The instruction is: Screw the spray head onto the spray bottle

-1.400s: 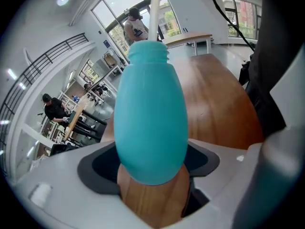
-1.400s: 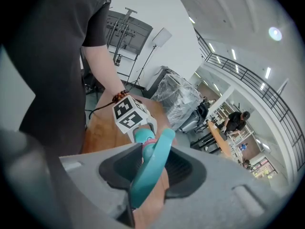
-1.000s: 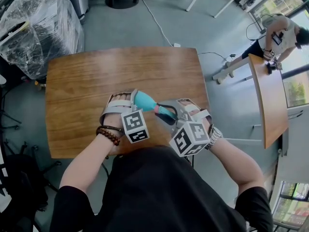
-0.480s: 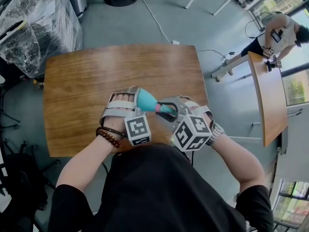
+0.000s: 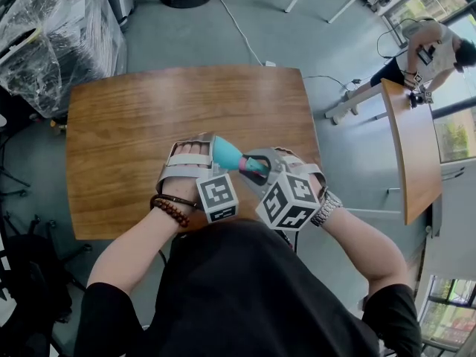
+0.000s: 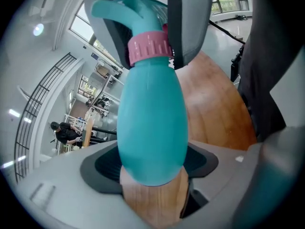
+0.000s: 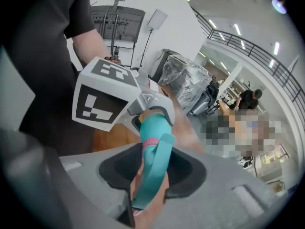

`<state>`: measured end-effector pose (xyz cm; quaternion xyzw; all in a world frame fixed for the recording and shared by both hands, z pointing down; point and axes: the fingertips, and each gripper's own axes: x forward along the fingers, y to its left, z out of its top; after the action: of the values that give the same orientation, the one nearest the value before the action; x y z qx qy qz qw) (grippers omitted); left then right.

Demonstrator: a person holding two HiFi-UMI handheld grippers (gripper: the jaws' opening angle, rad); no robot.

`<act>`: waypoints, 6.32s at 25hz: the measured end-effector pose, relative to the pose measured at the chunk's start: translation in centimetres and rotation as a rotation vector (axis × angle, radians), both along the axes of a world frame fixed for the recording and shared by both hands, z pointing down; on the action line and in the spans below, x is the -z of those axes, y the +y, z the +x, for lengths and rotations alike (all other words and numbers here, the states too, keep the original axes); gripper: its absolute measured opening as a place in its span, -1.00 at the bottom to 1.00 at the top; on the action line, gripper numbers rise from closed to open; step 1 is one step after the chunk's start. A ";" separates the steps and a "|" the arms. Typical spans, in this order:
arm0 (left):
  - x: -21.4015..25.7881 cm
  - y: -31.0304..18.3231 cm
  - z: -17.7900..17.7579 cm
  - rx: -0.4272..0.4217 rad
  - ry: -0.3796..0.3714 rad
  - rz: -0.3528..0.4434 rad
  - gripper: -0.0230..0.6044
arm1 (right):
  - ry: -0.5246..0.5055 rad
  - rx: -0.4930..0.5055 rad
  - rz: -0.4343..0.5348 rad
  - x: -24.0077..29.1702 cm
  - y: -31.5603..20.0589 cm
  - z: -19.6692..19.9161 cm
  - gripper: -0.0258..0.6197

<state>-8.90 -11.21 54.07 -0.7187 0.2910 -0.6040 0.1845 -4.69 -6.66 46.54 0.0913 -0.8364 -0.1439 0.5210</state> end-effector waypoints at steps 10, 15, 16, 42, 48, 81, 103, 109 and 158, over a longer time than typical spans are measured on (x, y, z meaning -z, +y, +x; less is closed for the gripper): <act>0.0 -1.0 -0.5 0.018 -0.077 0.077 0.33 | -0.225 -0.595 -0.476 -1.1 -1.4 0.7 -0.52; -0.8 -1.1 -0.5 0.011 -0.096 0.086 0.33 | -0.389 -0.897 -0.834 -2.0 -1.3 1.0 -0.52; -1.0 -1.1 -0.3 0.013 -0.082 0.077 0.33 | -0.421 -0.936 -0.879 -1.9 -1.4 1.0 -0.51; -2.9 2.5 2.1 -0.317 0.152 -0.227 0.36 | 0.282 0.658 0.469 2.0 3.2 1.8 -0.03; -2.8 4.0 3.7 -0.387 0.165 -0.270 0.36 | 0.263 0.805 0.495 0.5 5.0 0.4 -0.52; -7.4 1.3 1.6 0.059 0.474 -0.311 0.37 | -0.208 -0.308 -0.193 2.1 -1.9 1.8 -0.12; -12.7 -9.5 -1.6 0.402 0.830 -0.245 0.43 | -0.349 -0.533 -0.204 0.4 -0.4 6.0 -0.20; -12.1 -9.2 -1.7 0.416 0.840 -0.257 0.55 | -0.370 -0.520 -0.210 0.5 -0.8 5.5 -0.21; 7.9 1.4 -1.5 0.470 1.198 -0.072 -0.89 | -0.718 -0.489 -0.191 0.5 -2.9 -2.6 -0.95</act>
<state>-10.38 -9.78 46.21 -0.8542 0.4727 -0.1319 -0.1715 -7.29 -9.54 46.00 0.2819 -0.9277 0.1024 0.2225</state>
